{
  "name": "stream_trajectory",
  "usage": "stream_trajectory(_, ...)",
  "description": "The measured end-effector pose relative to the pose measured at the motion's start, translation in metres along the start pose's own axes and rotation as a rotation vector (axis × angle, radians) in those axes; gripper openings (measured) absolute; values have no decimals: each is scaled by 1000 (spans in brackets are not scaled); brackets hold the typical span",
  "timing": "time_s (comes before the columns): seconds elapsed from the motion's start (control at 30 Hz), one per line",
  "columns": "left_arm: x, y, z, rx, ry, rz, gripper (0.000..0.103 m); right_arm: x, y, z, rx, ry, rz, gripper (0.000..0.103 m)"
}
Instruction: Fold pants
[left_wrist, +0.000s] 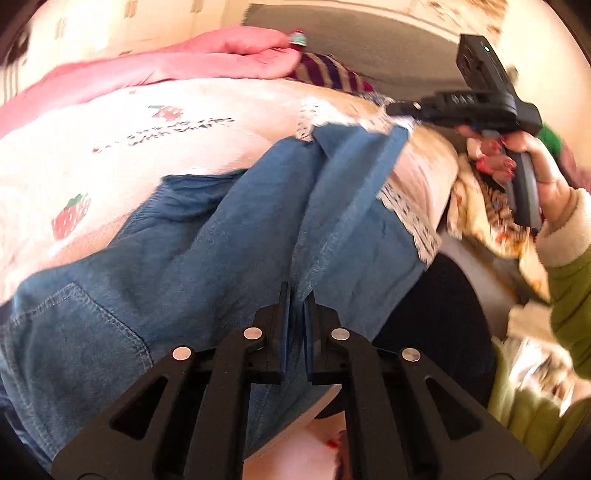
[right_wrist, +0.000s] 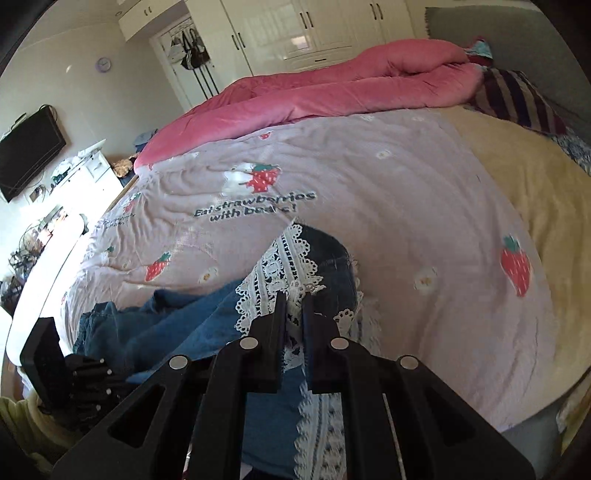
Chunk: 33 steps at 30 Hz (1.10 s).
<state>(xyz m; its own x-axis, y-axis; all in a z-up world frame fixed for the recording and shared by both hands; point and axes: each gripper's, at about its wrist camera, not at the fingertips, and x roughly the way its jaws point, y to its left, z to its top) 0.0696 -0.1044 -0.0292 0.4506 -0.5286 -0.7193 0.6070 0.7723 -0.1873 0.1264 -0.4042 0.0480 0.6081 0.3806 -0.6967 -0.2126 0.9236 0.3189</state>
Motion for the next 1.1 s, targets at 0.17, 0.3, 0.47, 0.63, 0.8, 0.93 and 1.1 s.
stream_trajectory(0.17, 12, -11, -7, 43, 42, 11, 1, -1, -25, -61, 48, 45, 24, 7)
stream_trajectory(0.3, 19, -15, -12, 65, 77, 34, 1, 3, -36, -87, 76, 83, 36, 8)
stream_trajectory(0.47, 20, -21, -17, 89, 98, 46, 1, -8, -40, -97, 87, 73, 54, 7)
stream_trajectory(0.63, 16, -27, -24, 134, 92, 58, 1, -9, -42, -107, 67, 89, 64, 7)
stream_trajectory(0.8, 26, -32, -34, 173, 127, 83, 1, -2, -44, -121, 44, 119, 41, 9)
stream_trajectory(0.93, 24, -36, -38, 205, 114, 94, 1, -4, -42, -125, 26, 127, 32, 9)
stream_trajectory(1.1, 33, -24, -42, 138, 140, 82, 4, 1, -46, -123, 50, 157, 39, 22)
